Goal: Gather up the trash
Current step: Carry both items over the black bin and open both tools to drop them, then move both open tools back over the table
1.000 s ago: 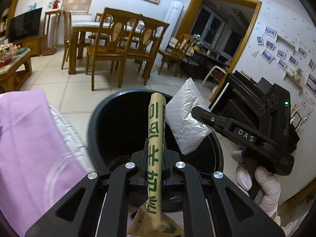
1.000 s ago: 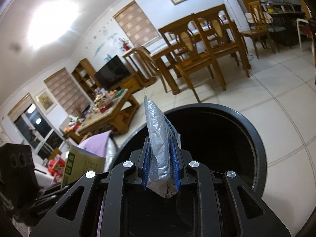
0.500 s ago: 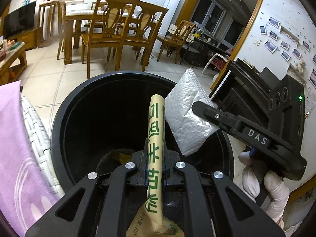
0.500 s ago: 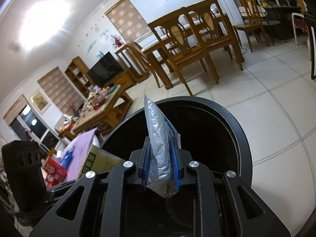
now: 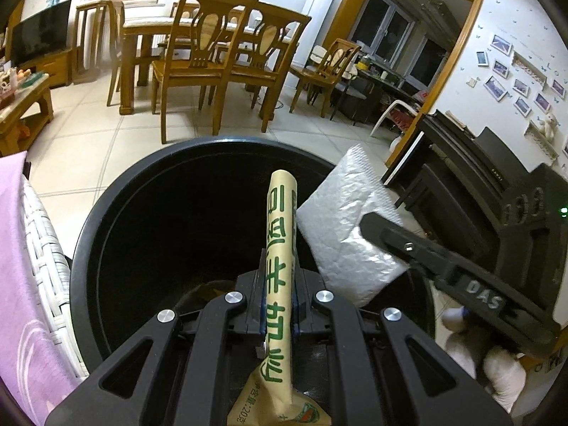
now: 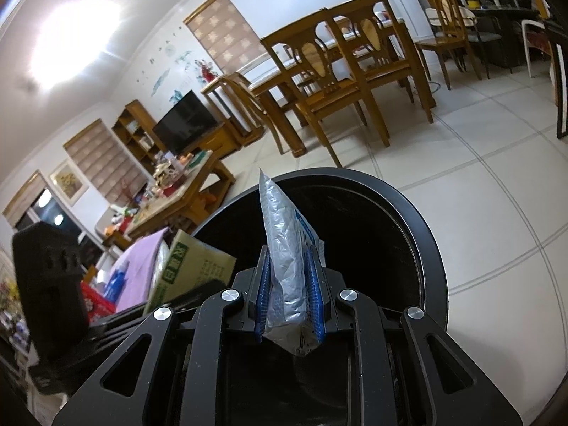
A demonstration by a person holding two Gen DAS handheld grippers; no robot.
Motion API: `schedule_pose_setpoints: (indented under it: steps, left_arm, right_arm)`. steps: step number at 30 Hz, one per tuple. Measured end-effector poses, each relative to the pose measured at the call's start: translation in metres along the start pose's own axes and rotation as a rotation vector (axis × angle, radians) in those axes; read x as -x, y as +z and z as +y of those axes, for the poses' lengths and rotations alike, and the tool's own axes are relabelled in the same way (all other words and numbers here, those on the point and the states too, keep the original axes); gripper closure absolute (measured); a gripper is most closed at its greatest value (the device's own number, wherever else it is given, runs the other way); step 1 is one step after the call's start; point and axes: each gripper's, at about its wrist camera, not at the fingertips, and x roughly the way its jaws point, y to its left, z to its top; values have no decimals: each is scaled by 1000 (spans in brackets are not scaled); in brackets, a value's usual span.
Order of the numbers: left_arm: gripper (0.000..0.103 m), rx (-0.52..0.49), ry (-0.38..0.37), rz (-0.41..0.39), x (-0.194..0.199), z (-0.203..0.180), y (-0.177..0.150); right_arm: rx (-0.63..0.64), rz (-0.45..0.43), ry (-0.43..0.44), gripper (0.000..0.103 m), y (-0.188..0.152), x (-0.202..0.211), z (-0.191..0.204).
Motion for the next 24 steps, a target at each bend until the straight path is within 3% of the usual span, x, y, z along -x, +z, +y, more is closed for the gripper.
schedule_pose_setpoints:
  steps: [7,9,11,13,15,17,19,20,24]
  left_arm:
    - [89,-1,18,11,0,-5,0]
    - [80,-3,21,12,1,-5,0]
    - [44,-14,38,-3,4,-7,0]
    - [32,-41,63,-38,10,-12,0]
    - [29,-61,76,-39,11,-15,-2]
    - [23,-79,84,-28,10,-17,-3]
    - [17,-92,102,-22,8,-19,-4]
    - [11,-97,110,-20,8,-20,-5]
    - [5,-135,127,-13,10,-25,-7]
  right_arm:
    - [2,2,2,80,0,-1,-1]
    - [4,-1,4,75,-1,0,-1]
    - [2,-9,10,61,-2,2,0]
    - [-1,-23,18,52,-2,6,1]
    - [2,-31,23,50,-2,9,1]
    - [3,-41,31,40,-1,13,1]
    - [-5,-55,44,25,-1,16,0]
    - [-10,-65,51,23,-1,18,0]
    - [-25,-60,81,8,-2,19,1]
